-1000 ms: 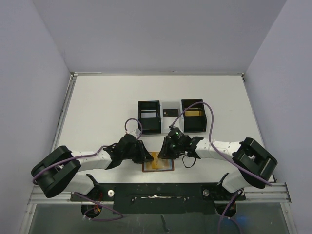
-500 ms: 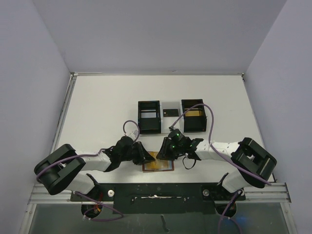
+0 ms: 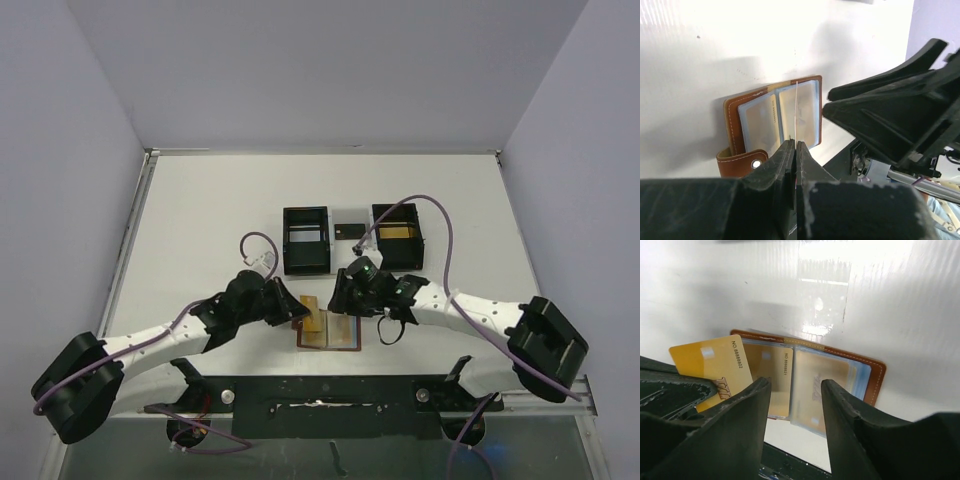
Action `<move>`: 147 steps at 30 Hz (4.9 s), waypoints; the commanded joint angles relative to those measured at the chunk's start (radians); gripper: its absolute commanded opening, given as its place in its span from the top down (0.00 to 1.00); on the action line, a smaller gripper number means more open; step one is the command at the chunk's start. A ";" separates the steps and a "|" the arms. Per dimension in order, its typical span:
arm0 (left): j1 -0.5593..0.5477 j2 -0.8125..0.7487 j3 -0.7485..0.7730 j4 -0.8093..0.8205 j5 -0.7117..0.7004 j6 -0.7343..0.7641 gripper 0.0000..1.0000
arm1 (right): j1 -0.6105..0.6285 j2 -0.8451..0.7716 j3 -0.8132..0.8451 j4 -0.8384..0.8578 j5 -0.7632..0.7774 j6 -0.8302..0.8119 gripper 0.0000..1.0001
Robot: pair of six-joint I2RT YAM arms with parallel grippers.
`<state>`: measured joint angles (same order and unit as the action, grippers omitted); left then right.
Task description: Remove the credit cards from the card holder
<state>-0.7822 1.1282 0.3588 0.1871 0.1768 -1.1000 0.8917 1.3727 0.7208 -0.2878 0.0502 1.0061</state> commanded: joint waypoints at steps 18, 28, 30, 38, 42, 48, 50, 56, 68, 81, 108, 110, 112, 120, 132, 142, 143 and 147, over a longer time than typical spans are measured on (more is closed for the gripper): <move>0.066 -0.188 0.061 0.077 -0.014 0.147 1.00 | -0.102 -0.529 -0.238 0.336 0.196 -0.091 0.10; 0.246 -0.123 0.098 0.385 0.421 0.014 1.00 | -0.303 -0.465 -0.207 0.535 -0.372 -0.113 0.10; 0.245 -0.116 0.104 0.419 0.440 0.007 1.00 | -0.309 -0.432 -0.175 0.558 -0.458 -0.119 0.12; 0.244 -0.094 0.064 0.594 0.481 -0.102 1.00 | -0.308 -0.315 -0.130 0.745 -0.641 -0.054 0.31; 0.244 -0.110 0.065 0.590 0.478 -0.091 1.00 | -0.301 -0.263 -0.114 0.813 -0.725 -0.021 0.46; 0.243 -0.117 0.086 0.521 0.475 -0.048 1.00 | -0.293 -0.223 -0.153 1.001 -0.805 0.070 0.59; 0.242 -0.112 0.085 0.534 0.483 -0.053 1.00 | -0.289 -0.214 -0.160 1.035 -0.813 0.087 0.61; 0.239 -0.080 0.068 0.621 0.523 -0.095 1.00 | -0.286 -0.176 -0.162 1.086 -0.836 0.127 0.73; 0.244 -0.106 0.048 0.608 0.484 -0.097 0.81 | -0.283 -0.190 -0.170 1.057 -0.843 0.111 1.00; 0.245 -0.301 0.158 -0.083 0.143 0.214 0.34 | -0.494 -0.496 0.003 0.256 -0.365 -0.471 1.00; 0.242 -0.340 0.248 -0.363 0.041 0.408 0.32 | -0.583 -0.107 0.146 0.187 -0.196 -1.721 1.00; 0.242 -0.346 0.246 -0.361 0.036 0.406 0.32 | -0.595 -0.070 0.163 0.197 -0.219 -1.733 1.00; 0.242 -0.350 0.245 -0.362 0.033 0.406 0.32 | -0.608 -0.037 0.164 0.239 -0.227 -1.745 1.00; 0.243 -0.339 0.256 -0.419 -0.004 0.421 0.31 | -0.615 0.121 0.248 0.222 -0.235 -1.858 1.00; 0.242 -0.387 0.271 -0.402 -0.008 0.455 0.30 | -0.615 0.316 0.314 0.269 -0.216 -1.997 1.00; 0.242 -0.396 0.264 -0.406 0.013 0.461 0.29 | -0.613 0.371 0.339 0.239 -0.241 -2.019 0.89; 0.243 -0.400 0.262 -0.399 0.024 0.460 0.29 | -0.615 0.376 0.349 0.219 -0.254 -1.997 0.89; 0.242 -0.408 0.263 -0.390 0.031 0.454 0.28 | -0.621 0.402 0.371 0.161 -0.277 -2.004 0.86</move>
<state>-0.5411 0.7444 0.5850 -0.2649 0.1879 -0.6579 0.2790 1.7557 1.0374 -0.0998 -0.1841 -0.9878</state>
